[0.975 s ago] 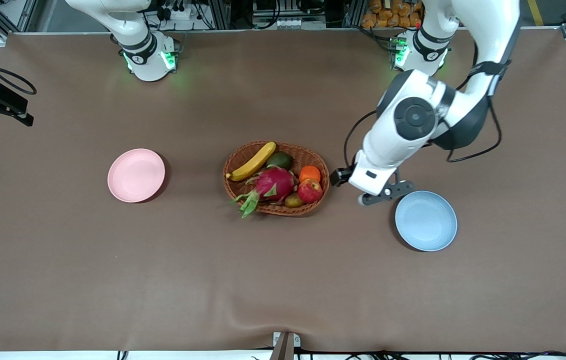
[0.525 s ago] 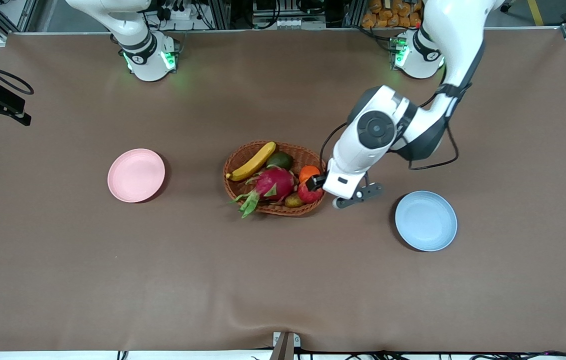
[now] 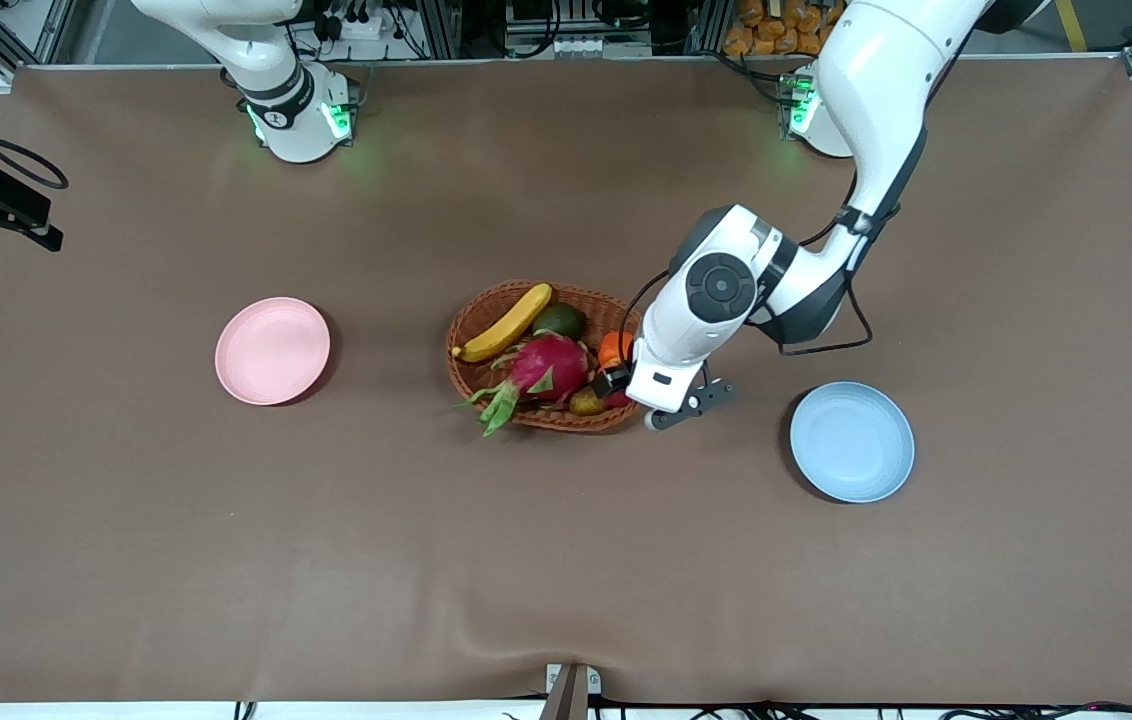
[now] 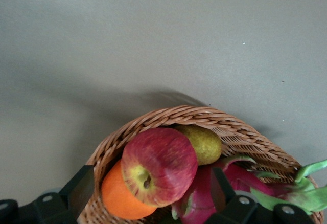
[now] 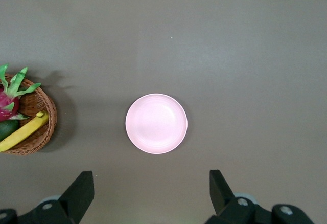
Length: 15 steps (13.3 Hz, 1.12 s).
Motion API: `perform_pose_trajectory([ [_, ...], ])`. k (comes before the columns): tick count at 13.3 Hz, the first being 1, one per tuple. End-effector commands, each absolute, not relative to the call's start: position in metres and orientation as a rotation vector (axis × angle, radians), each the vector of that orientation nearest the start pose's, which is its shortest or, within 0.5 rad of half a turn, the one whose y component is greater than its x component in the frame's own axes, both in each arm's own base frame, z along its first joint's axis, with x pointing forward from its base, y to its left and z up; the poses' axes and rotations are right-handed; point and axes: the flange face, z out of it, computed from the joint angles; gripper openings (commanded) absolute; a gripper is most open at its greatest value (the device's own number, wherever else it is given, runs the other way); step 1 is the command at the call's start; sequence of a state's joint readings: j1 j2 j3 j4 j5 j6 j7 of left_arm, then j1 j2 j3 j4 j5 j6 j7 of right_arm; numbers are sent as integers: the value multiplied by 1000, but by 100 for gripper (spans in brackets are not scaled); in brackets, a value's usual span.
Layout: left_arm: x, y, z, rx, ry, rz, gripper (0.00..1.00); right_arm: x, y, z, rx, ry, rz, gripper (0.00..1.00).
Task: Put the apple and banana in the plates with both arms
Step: 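Lower the left gripper and close it on the red apple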
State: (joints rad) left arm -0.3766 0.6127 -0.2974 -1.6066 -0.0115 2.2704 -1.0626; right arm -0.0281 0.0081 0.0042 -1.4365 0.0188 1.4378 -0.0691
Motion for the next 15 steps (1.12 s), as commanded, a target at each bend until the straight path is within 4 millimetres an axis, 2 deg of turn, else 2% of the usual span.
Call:
perform_pose_trajectory([
  [1,565,-422,278,-3240,-778,121,100,541,-12,672,-3121,-52,20,100],
  [8,559,-428,256,-3224,-778,158,100,541,-9,672,-3120,-59,23,100],
  [11,559,-427,249,-3219,-782,166,90,541,-9,672,-3120,-59,23,100],
  [12,560,-427,249,-3224,-784,160,84,541,-9,672,-3120,-59,23,100],
  [13,560,-427,249,-3225,-785,159,68,541,-9,672,-3120,-59,25,100],
  [15,560,-427,249,-3225,-785,159,24,541,-9,672,-3120,-59,25,100],
])
